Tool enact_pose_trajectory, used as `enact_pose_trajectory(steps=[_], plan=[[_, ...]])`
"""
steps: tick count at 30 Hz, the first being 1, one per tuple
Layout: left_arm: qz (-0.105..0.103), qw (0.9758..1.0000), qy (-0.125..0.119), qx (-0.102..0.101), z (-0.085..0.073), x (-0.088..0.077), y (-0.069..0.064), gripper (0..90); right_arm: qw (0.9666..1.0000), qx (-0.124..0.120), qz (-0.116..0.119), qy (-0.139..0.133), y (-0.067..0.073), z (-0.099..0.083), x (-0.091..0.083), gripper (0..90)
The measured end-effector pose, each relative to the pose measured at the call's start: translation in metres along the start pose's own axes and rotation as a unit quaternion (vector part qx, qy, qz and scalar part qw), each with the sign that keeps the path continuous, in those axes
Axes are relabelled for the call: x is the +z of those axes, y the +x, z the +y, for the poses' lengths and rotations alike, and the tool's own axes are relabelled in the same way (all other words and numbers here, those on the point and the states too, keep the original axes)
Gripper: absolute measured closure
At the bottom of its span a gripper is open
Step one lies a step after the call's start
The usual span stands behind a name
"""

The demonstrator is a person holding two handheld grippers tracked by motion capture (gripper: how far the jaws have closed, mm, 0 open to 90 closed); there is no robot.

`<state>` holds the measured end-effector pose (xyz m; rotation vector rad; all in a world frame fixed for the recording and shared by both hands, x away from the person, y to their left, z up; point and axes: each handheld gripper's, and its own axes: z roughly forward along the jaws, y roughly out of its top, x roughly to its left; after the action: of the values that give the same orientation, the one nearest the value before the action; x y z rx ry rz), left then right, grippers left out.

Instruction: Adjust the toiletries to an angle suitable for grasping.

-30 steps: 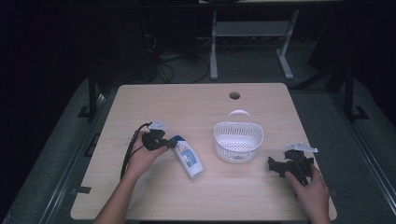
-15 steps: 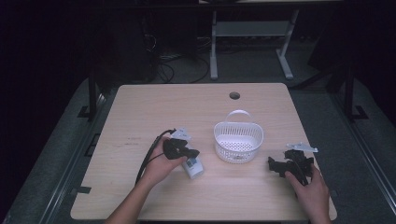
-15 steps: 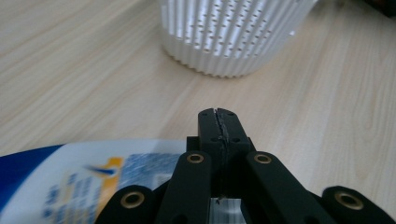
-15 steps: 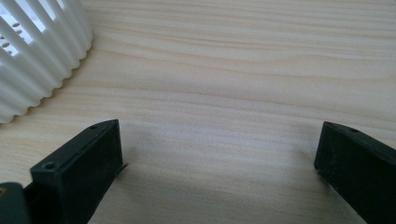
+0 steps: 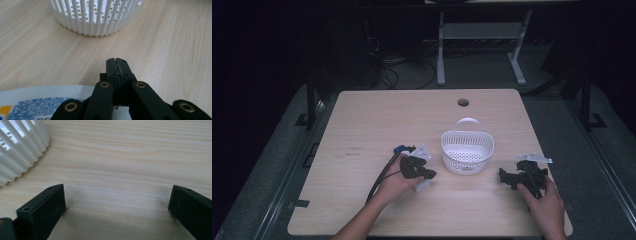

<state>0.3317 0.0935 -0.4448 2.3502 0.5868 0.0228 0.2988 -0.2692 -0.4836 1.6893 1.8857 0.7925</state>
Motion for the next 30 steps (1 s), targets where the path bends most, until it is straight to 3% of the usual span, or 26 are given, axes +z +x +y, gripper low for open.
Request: enact_pose_trajectory(steps=[12,17,23,30], plan=[[-0.002,0.9999,0.012,-0.002,-0.006,-0.002,0.001,90.0,1.0000,0.000,0.000,0.000,0.000,0.000,0.000,0.4],[0.001,0.9997,0.022,-0.004,-0.016,-0.012,0.002,90.0,1.0000,0.000,0.000,0.000,0.000,0.000,0.000,0.4],[0.007,0.9997,0.012,-0.017,-0.027,-0.025,0.005,90.0,1.0000,0.000,0.000,0.000,0.000,0.000,0.000,0.5],[0.009,0.9995,0.021,-0.020,-0.037,-0.033,0.006,90.0,1.0000,0.000,0.000,0.000,0.000,0.000,0.000,0.5]])
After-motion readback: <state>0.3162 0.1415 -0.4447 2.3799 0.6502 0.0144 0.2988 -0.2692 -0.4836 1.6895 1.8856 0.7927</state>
